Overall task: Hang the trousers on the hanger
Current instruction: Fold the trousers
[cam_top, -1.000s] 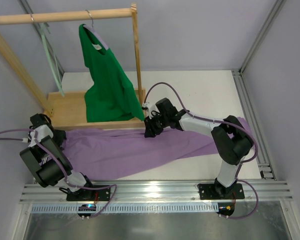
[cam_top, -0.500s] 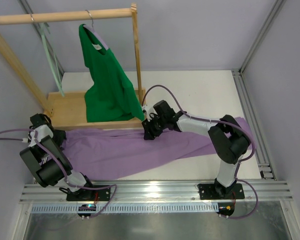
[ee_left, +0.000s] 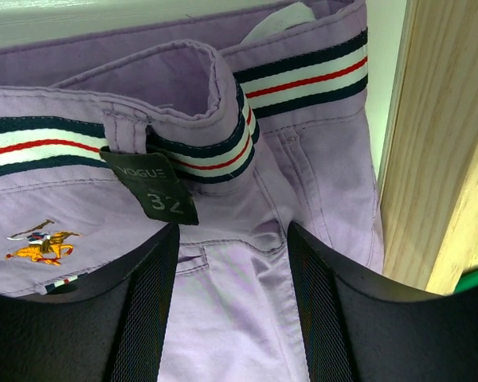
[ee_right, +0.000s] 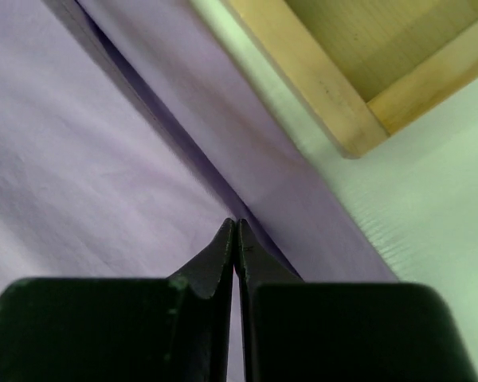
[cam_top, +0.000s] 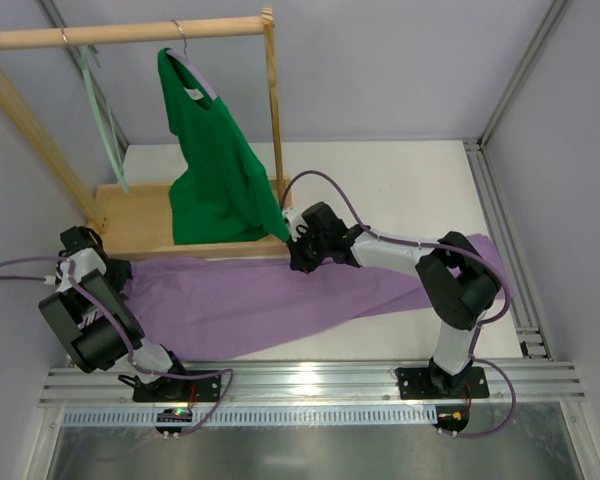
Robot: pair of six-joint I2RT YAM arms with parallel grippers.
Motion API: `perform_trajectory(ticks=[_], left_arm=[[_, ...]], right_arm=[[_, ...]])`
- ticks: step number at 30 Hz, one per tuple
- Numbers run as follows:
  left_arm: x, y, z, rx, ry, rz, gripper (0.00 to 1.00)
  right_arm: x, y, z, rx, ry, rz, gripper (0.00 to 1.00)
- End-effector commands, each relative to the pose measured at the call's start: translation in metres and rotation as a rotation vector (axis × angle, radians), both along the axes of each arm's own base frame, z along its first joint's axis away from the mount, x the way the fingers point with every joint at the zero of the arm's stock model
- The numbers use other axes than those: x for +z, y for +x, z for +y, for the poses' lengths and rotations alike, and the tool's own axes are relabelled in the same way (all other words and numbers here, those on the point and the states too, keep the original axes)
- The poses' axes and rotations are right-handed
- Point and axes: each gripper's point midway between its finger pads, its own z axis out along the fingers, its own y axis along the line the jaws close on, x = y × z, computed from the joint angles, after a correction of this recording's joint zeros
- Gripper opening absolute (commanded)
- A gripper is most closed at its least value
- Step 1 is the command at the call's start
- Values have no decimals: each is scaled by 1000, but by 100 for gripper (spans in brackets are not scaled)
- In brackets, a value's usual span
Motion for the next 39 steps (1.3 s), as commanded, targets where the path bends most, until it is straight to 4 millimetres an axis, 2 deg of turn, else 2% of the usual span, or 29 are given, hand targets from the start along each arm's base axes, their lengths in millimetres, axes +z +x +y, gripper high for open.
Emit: perform_trajectory(ticks=[1, 4, 6, 11, 12, 16, 19, 20, 22, 24, 25, 27, 28, 29, 30, 31, 32, 34, 35, 36, 37, 38, 39], left_arm=[[10, 8, 15, 16, 53, -11, 58], [10, 6, 16, 28, 59, 0, 58], [9, 5, 17, 36, 63, 6, 58], [7, 0, 26, 40, 91, 53, 58], [6, -1, 27, 37, 96, 64, 58], [7, -5, 35, 44, 115, 79, 58], [15, -2, 39, 43, 133, 64, 58], [19, 0, 39, 37, 138, 50, 58], [28, 7, 37, 26, 131, 13, 58], [39, 13, 36, 15, 137, -31, 59], [41, 10, 33, 12, 130, -20, 59], [56, 10, 33, 12, 165, -35, 59], [59, 7, 31, 11, 172, -30, 59], [66, 6, 31, 10, 189, -37, 59], [75, 5, 29, 5, 210, -56, 59], [78, 2, 26, 3, 222, -59, 59], [80, 1, 24, -2, 229, -65, 59], [81, -3, 16, -12, 235, -78, 58], [79, -5, 13, -19, 231, -74, 58], [78, -6, 11, -18, 227, -72, 58], [77, -7, 9, -21, 223, -71, 58], [72, -10, 5, -30, 210, -62, 58], [71, -9, 5, -34, 207, -63, 58]], right_arm=[[41, 19, 2, -71, 54, -130, 4], [54, 26, 2, -107, 86, -161, 4], [52, 31, 2, -127, 75, -164, 4], [30, 46, -5, -208, 32, -144, 4], [21, 49, -8, -225, 17, -126, 4], [10, 61, -19, -278, 6, -106, 4], [11, 68, -25, -306, 4, -96, 5], [12, 67, -26, -309, -2, -88, 14], [19, 68, -30, -358, -4, -73, 25], [34, 64, -41, -422, -14, -62, 38], [39, 61, -44, -473, 2, -28, 40], [54, 47, -58, -537, 7, 20, 44], [59, 51, -73, -619, -16, 3, 45], [57, 42, -86, -713, -36, 67, 45], [65, 38, -96, -772, -34, 92, 45], [65, 41, -115, -859, -49, 116, 45], [58, 28, -131, -973, -88, 200, 45], [60, 17, -160, -1122, -124, 248, 43], [53, 5, -186, -1202, -183, 296, 43], [60, 0, -195, -1255, -152, 311, 43], [54, -12, -209, -1291, -175, 334, 42], [56, -12, -229, -1366, -170, 331, 43], [56, -17, -239, -1414, -161, 342, 43]])
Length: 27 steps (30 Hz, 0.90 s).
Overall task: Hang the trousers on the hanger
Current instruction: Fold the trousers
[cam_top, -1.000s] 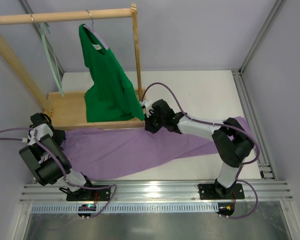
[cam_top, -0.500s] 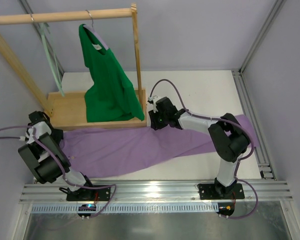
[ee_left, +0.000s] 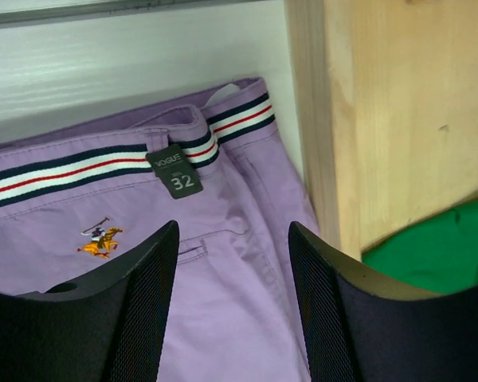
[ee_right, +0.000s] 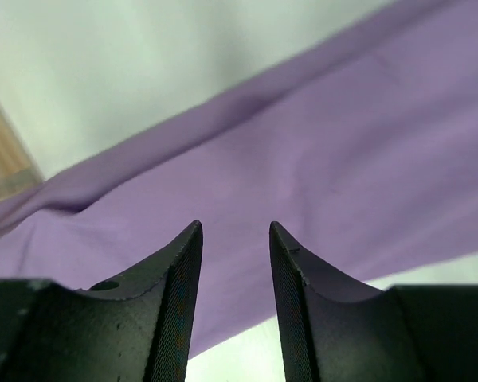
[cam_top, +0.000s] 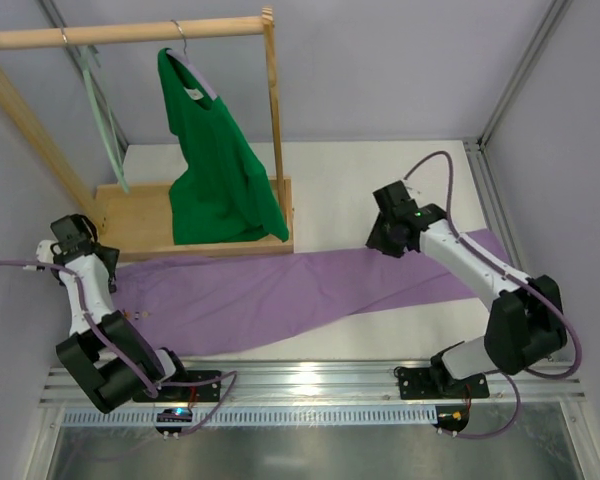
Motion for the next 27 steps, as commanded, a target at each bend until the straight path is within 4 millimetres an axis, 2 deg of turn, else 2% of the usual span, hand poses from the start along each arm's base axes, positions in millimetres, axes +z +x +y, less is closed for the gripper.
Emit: perform_trajectory(ticks=[1, 2, 3, 6, 10, 12, 16, 22, 23, 26, 27], left_arm=[[-14, -11, -7, -18, -16, 53, 58], [-16, -9, -10, -30, -29, 51, 57], [-18, -8, -10, -33, -35, 53, 57], [-30, -3, -10, -31, -61, 65, 57], [-47, 17, -13, -62, -128, 46, 54], [-58, 16, -15, -91, -160, 105, 54], [-57, 6, -3, -39, -115, 175, 63], [-63, 9, 2, -13, -119, 188, 60], [-67, 10, 0, -15, -138, 197, 57], [-73, 11, -2, -17, -157, 198, 40], [-74, 11, -2, -18, -161, 197, 25]], right_arm=[[2, -40, -60, -286, -31, 81, 42], [-6, -52, -72, -324, -47, 111, 42], [-6, -54, -87, -382, -53, 107, 42], [-20, -76, -116, -506, -60, 150, 43], [-37, -94, -132, -572, -65, 190, 42], [-43, -97, -137, -575, -84, 195, 42], [-49, -96, -142, -569, -112, 209, 42], [-61, -86, -133, -527, -74, 211, 41], [-61, -84, -134, -524, -79, 207, 40], [-59, -81, -138, -512, -108, 204, 40], [-58, -79, -139, -510, -114, 201, 40]])
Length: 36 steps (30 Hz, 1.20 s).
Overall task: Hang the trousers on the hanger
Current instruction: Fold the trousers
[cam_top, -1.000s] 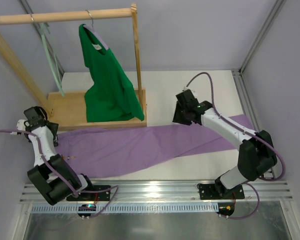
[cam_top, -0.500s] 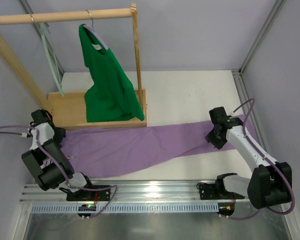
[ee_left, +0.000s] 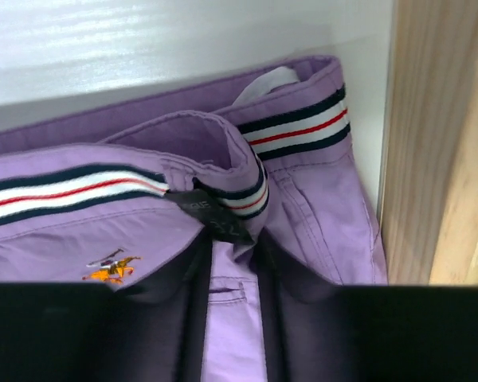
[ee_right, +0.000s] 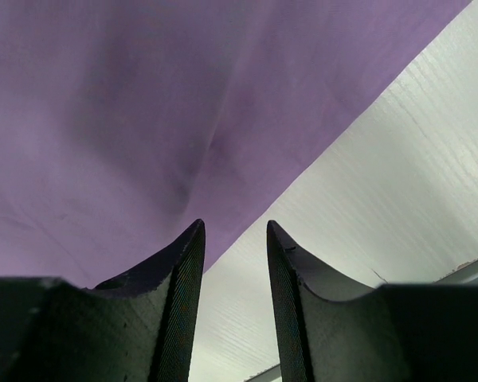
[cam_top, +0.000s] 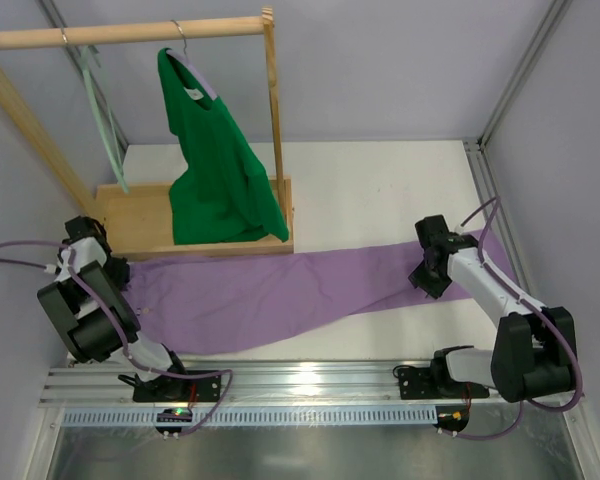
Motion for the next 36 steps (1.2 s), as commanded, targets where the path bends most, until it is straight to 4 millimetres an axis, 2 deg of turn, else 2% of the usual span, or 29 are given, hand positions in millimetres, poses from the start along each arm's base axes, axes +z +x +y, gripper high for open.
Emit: perform_trajectory(ticks=[1, 5, 8, 13, 16, 17, 18, 22, 23, 27, 31, 36], left_arm=[[3, 8, 4, -1, 6, -14, 19], [7, 5, 3, -3, 9, -3, 2], [19, 6, 5, -3, 28, -23, 0], [73, 21, 13, 33, 104, -177, 1], [94, 37, 15, 74, 135, -323, 0], [90, 41, 9, 66, 105, -354, 1], [92, 47, 11, 69, 111, -390, 1], [74, 56, 10, 78, 75, -402, 1], [61, 57, 9, 77, 50, -377, 1], [32, 59, 8, 49, 13, -313, 1], [29, 60, 14, 16, 48, -307, 0], [40, 67, 21, -5, 88, -334, 1]], right_arm=[[11, 17, -5, 16, -31, -50, 40], [15, 21, -7, 19, -41, -65, 40], [14, 21, -7, 24, -45, -69, 40], [5, 18, -9, 28, -52, -42, 39], [-1, 19, -9, 28, -51, -46, 40], [-2, 19, -9, 28, -52, -46, 39], [-4, 19, -9, 27, -51, -44, 39], [-9, 18, -12, 29, -64, -30, 39], [-10, 18, -12, 31, -68, -30, 39], [-11, 18, -15, 29, -78, -18, 39], [-6, 11, -15, 11, -64, -6, 39], [2, 1, -11, -26, -27, -39, 39]])
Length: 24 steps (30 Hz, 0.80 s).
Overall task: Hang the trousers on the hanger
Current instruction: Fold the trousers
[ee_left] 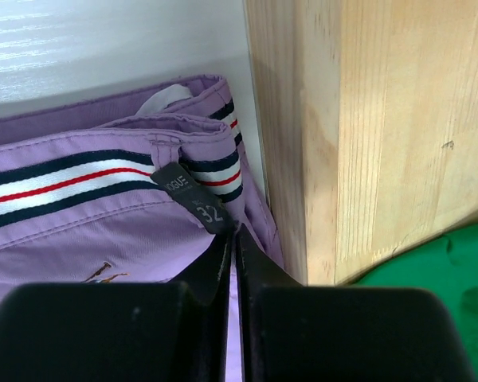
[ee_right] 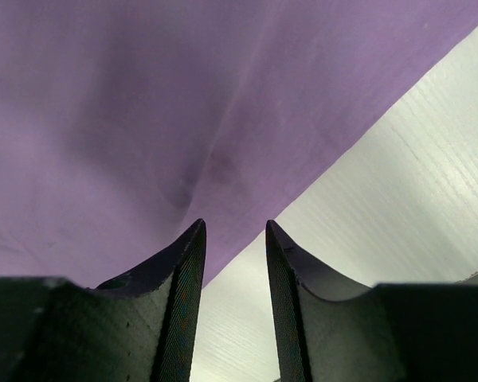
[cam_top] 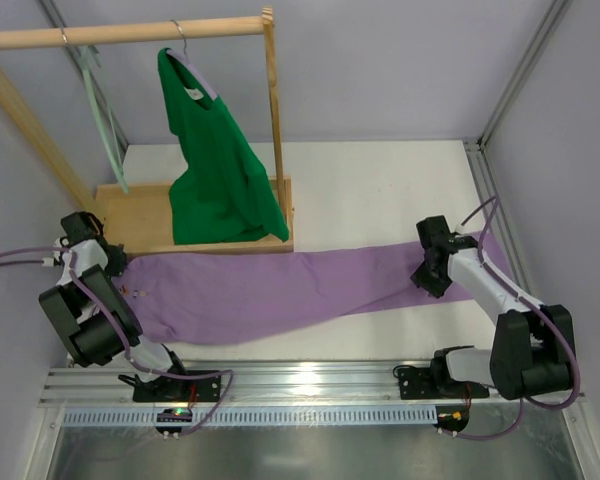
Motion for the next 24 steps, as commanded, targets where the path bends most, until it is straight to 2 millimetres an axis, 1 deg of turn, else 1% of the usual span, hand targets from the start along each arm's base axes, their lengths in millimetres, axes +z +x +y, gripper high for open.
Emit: perform_trajectory(ticks=[1, 3, 5, 7, 11, 14, 15, 17, 18, 19, 20, 21, 24], left_arm=[[20, 21, 11, -34, 64, -89, 0], [17, 22, 10, -38, 52, -88, 0], [8, 19, 9, -33, 41, -72, 0], [3, 18, 9, -28, 39, -60, 1], [-6, 12, 10, -24, 37, -18, 0], [-5, 10, 13, -17, 49, 2, 1], [-5, 10, 14, -14, 50, -1, 0], [-4, 10, 14, -15, 56, -4, 0], [-3, 10, 15, -11, 57, -4, 0], [-4, 9, 15, -9, 60, 2, 1], [-4, 8, 15, -8, 63, 6, 1], [-5, 7, 16, -7, 63, 12, 0], [-4, 5, 18, 0, 72, 26, 1]], right_arm=[[7, -8, -1, -46, 17, -37, 39], [5, -9, 3, -61, 44, -47, 40], [2, -6, 6, -66, 66, -78, 40], [-5, -4, 7, -73, 67, -92, 40], [-15, -7, 3, -96, 50, -62, 40], [-22, -10, -4, -110, 5, -38, 40], [-24, -11, -7, -111, -8, -28, 38], [-29, -16, -14, -127, -50, 3, 34], [-31, -17, -15, -129, -56, 15, 29], [-33, -18, -17, -130, -65, 27, 16], [-34, -19, -18, -142, -71, 32, 7], [-37, -22, -20, -150, -83, 47, 4], [-37, -24, -30, -178, -122, 57, 4]])
